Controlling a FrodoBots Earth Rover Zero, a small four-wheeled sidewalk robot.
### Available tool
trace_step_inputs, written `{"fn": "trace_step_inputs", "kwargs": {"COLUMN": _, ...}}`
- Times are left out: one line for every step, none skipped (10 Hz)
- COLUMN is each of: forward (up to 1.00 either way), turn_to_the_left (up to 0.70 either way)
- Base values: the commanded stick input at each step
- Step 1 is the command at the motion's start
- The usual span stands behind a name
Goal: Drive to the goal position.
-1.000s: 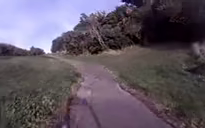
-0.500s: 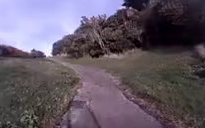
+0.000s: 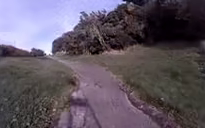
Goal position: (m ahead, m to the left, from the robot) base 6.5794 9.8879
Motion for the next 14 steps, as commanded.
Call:
{"fn": "trace_step_inputs", "kwargs": {"forward": 0.85, "turn_to_the_left": 0.00}}
{"fn": "trace_step_inputs", "kwargs": {"forward": 0.85, "turn_to_the_left": 0.00}}
{"fn": "trace_step_inputs", "kwargs": {"forward": 0.85, "turn_to_the_left": 0.00}}
{"fn": "trace_step_inputs", "kwargs": {"forward": 0.85, "turn_to_the_left": 0.00}}
{"fn": "trace_step_inputs", "kwargs": {"forward": 0.85, "turn_to_the_left": 0.00}}
{"fn": "trace_step_inputs", "kwargs": {"forward": 0.85, "turn_to_the_left": 0.03}}
{"fn": "trace_step_inputs", "kwargs": {"forward": 0.85, "turn_to_the_left": 0.16}}
{"fn": "trace_step_inputs", "kwargs": {"forward": 0.85, "turn_to_the_left": 0.24}}
{"fn": "trace_step_inputs", "kwargs": {"forward": 0.85, "turn_to_the_left": 0.26}}
{"fn": "trace_step_inputs", "kwargs": {"forward": 0.85, "turn_to_the_left": 0.15}}
{"fn": "trace_step_inputs", "kwargs": {"forward": 0.85, "turn_to_the_left": 0.05}}
{"fn": "trace_step_inputs", "kwargs": {"forward": 0.85, "turn_to_the_left": 0.00}}
{"fn": "trace_step_inputs", "kwargs": {"forward": 0.85, "turn_to_the_left": 0.00}}
{"fn": "trace_step_inputs", "kwargs": {"forward": 0.85, "turn_to_the_left": 0.00}}
